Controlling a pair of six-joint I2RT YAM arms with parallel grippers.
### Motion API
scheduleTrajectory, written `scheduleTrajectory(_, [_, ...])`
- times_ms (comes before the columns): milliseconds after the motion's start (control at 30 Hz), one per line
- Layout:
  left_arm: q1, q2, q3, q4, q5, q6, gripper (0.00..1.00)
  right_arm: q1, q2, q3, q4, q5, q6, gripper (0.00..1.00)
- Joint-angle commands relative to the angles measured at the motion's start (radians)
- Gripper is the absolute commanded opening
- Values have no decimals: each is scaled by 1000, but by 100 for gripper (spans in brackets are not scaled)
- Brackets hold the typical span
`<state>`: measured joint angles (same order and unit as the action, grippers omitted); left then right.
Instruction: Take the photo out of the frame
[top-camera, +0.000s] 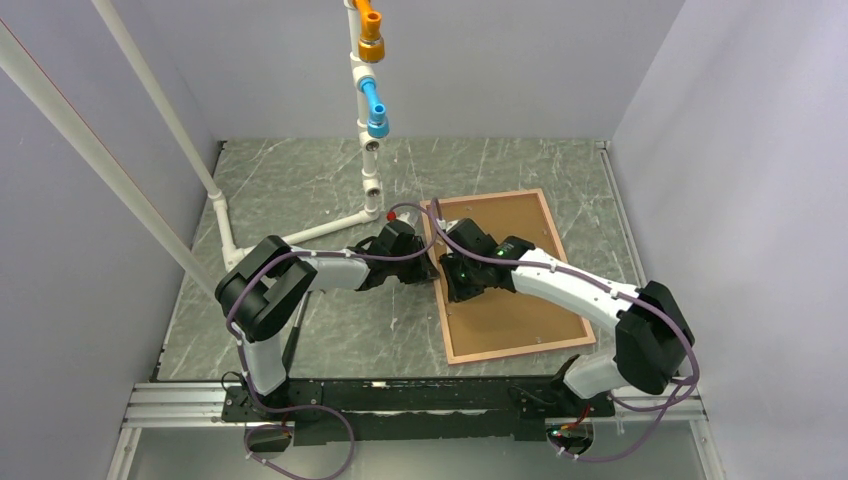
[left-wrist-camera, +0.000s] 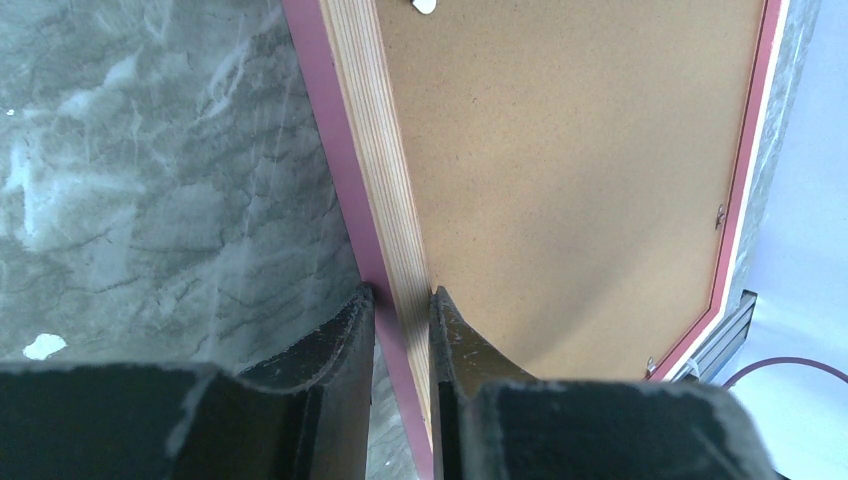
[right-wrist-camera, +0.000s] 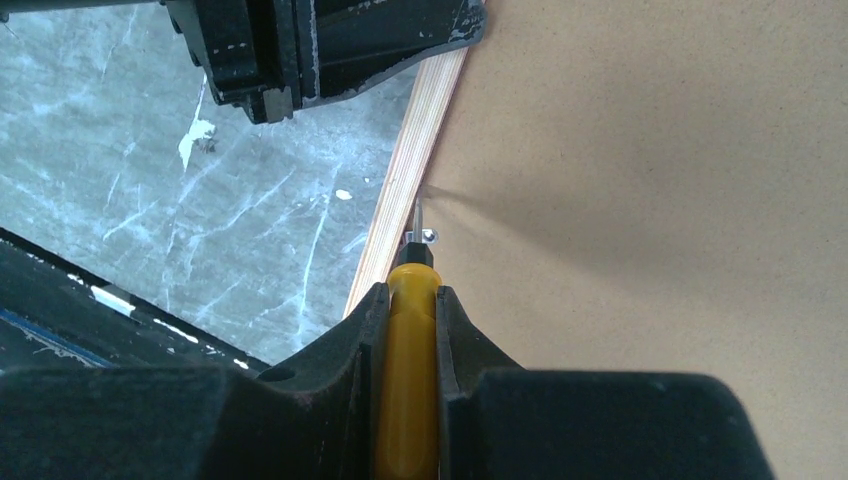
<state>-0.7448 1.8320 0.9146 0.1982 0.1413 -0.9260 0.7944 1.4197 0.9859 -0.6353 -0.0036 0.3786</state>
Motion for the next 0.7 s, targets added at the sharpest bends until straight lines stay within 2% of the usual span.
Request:
scheduleTrajectory(0, [-19,18,-40,-124,29,24,0,19,-39,-5,-38,24,7,0])
scheduleTrajectory(667, [-22,12,-38,-134,23,30,0,50,-18,-27,-110,1,-47,0])
